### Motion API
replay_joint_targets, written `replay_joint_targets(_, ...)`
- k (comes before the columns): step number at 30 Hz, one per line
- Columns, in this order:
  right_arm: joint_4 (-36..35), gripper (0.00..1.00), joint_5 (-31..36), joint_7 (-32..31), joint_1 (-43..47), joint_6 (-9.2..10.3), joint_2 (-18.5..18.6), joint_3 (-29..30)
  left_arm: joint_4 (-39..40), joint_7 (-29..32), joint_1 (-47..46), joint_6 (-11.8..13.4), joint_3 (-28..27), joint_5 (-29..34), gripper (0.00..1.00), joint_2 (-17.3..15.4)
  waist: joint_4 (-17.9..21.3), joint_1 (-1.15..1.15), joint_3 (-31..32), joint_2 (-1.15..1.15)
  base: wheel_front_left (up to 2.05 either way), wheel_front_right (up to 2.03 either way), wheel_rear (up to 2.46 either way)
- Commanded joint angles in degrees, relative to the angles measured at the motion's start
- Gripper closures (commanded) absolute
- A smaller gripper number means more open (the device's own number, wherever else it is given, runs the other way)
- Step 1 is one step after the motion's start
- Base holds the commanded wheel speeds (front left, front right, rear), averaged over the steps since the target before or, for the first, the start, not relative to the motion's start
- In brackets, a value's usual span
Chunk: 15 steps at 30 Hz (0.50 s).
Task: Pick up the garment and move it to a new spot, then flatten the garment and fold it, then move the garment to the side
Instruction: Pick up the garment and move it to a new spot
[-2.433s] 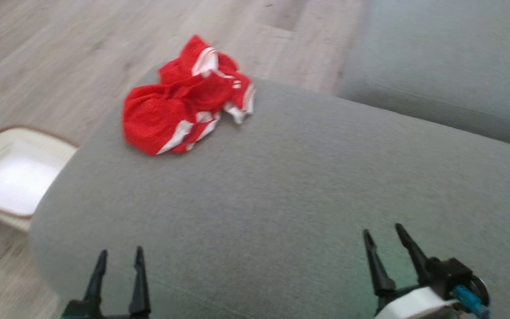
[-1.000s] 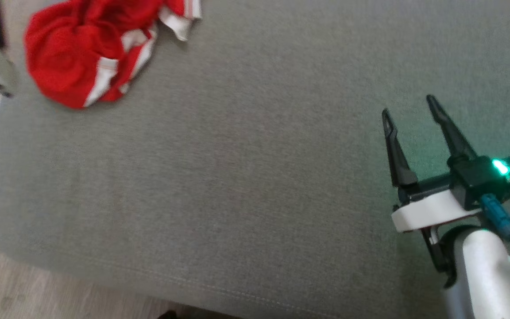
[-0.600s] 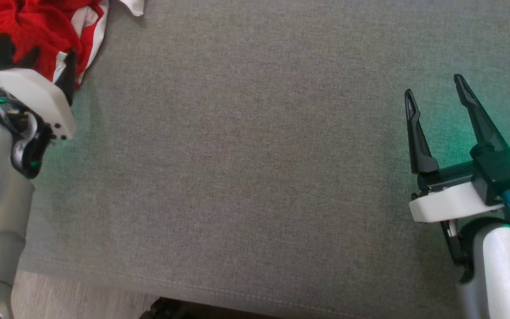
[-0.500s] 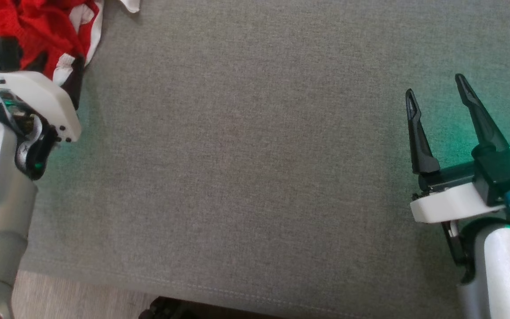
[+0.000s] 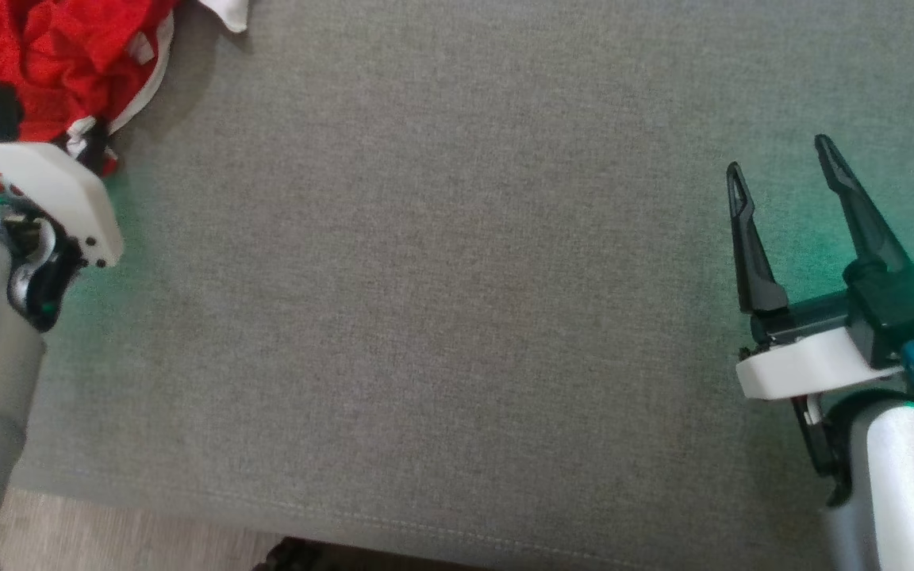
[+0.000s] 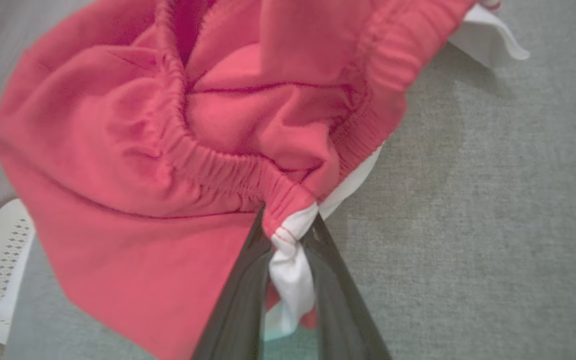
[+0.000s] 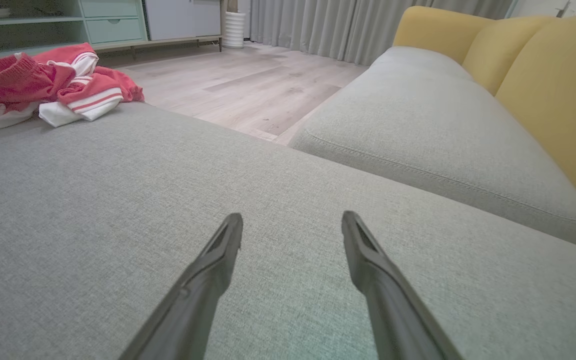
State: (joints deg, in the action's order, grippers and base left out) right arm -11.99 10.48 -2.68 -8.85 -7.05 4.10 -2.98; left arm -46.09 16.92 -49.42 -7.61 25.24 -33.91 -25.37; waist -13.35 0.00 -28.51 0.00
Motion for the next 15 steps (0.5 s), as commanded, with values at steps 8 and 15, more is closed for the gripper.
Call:
replay_joint_targets(8,2.8,0.0,-2.4,3.4,0.6,-0.44,-1.0,-1.3,4.1,-2.7,-4.2,0.1,0.6,0.3,1.0,-10.1,0.6,0.0,8.8,0.0,0.0,0.0,0.0)
replay_joint_targets(15,8.2,0.0,-6.5,6.8,2.9,-0.44,-1.2,-0.4,12.3,0.4,-6.8,0.1,4.8,0.8,1.0,-14.9,3.1,0.0,18.4,0.0,0.0,0.0,0.0)
